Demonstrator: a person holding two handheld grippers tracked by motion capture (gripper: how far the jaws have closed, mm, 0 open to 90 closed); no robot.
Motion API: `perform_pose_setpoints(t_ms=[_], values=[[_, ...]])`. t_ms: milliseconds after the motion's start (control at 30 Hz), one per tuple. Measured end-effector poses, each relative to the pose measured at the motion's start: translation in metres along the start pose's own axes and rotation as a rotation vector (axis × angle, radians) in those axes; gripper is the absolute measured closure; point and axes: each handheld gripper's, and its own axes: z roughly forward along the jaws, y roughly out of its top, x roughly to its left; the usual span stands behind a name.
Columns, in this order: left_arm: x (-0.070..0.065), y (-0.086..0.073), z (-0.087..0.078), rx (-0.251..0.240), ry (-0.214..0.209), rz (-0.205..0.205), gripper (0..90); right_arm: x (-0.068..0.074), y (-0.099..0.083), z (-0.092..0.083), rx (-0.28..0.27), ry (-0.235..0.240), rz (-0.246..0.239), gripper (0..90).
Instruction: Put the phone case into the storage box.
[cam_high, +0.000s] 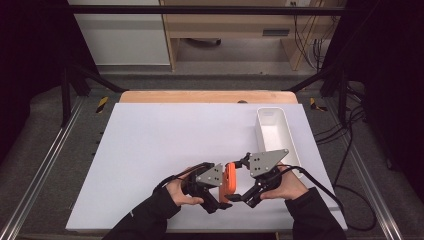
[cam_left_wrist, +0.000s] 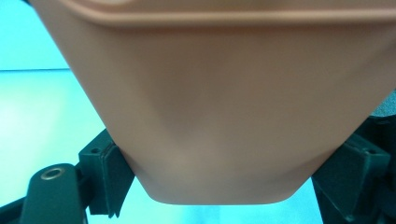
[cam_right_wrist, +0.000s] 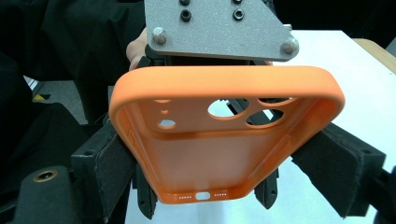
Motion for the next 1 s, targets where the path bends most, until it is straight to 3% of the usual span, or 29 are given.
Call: perform_pose_setpoints(t_ms=[267, 433, 567, 833, 1000], values=[[0.0, 0.001, -0.002, -0.018, 0.008, -0.024, 14.7, 0.0, 0.001, -0.001, -0.006, -0.003, 0.002, 16.1], [-0.001, 0.002, -0.007, -0.035, 0.013, -0.031, 8.3, -0.001, 0.001, -0.002, -0.005, -0.011, 0.002, 16.1], [-0.002, 0.002, -0.014, -0.061, 0.033, -0.039, 4.3, -0.001, 0.002, -0.005, -0.012, -0.021, 0.006, 16.0], [-0.004, -0.003, -0.025, -0.064, 0.068, -0.044, 1.8, -0.003, 0.004, -0.013, -0.019, -0.067, 0.005, 15.9], [-0.003, -0.007, -0.035, -0.081, 0.118, -0.064, 1.8, -0.005, 0.005, -0.019, -0.012, -0.102, 0.008, 15.9]])
